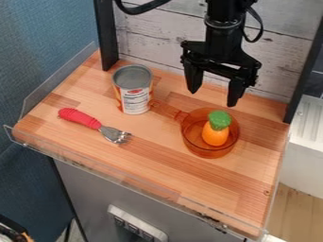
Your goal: Move the can to the bottom right corner of the table
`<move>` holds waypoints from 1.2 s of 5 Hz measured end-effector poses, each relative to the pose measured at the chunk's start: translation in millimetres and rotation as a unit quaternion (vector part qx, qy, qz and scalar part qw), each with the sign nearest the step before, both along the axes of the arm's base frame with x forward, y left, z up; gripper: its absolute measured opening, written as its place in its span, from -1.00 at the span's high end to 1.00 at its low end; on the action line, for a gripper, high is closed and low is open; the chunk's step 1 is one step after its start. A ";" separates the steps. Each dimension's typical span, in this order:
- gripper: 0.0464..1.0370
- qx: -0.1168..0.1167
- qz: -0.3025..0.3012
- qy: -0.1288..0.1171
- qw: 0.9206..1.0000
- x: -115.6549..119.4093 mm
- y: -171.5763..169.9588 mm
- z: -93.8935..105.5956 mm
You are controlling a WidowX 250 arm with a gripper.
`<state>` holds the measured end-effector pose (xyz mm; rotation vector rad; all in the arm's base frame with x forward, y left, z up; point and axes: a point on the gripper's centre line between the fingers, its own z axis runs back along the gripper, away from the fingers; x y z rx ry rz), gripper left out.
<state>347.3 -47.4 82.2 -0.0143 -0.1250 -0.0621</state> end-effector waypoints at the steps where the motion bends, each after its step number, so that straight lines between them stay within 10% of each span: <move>1: -0.93 0.001 0.001 0.020 1.000 -2.5 -0.1 -12.6; 4: -0.93 -0.051 0.094 0.017 0.994 36.1 55.5 6.7; 6: -0.93 -0.019 0.147 -0.005 0.989 60.2 101.2 3.0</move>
